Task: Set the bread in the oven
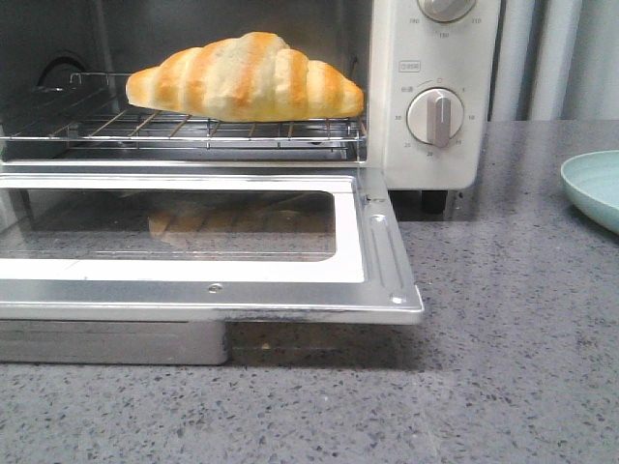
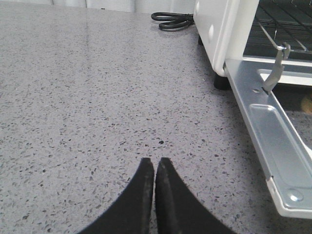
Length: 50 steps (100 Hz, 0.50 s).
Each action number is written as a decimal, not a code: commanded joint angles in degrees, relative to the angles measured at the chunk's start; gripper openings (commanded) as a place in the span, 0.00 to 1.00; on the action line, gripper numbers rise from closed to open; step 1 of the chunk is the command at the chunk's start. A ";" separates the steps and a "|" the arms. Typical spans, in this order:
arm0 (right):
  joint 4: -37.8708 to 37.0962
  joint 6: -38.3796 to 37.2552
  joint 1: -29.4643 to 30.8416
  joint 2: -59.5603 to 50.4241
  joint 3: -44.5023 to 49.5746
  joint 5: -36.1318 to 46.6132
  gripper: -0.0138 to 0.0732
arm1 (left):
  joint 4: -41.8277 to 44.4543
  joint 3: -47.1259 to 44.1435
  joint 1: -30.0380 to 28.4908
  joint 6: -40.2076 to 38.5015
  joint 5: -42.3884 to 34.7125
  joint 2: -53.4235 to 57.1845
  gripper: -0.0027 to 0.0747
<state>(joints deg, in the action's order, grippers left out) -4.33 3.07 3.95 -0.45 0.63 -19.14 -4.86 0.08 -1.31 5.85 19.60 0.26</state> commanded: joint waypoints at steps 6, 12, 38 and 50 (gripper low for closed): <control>0.67 0.61 0.23 -1.23 0.73 1.84 0.08 | -0.08 -1.48 -0.15 0.00 -2.92 1.70 0.01; 0.67 0.61 0.23 -1.23 0.73 1.84 0.08 | -0.08 -1.48 -0.15 0.00 -2.92 1.70 0.01; 0.67 0.61 0.23 -1.23 0.73 1.84 0.08 | 0.06 -1.48 -0.15 0.00 -3.46 1.70 0.01; 0.67 0.61 0.23 -1.23 0.73 1.84 0.08 | 0.06 -1.48 -0.15 0.00 -3.46 1.70 0.01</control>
<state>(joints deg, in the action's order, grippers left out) -4.33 3.07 3.95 -0.45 0.63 -19.14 -4.86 0.08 -1.31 5.85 19.60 0.26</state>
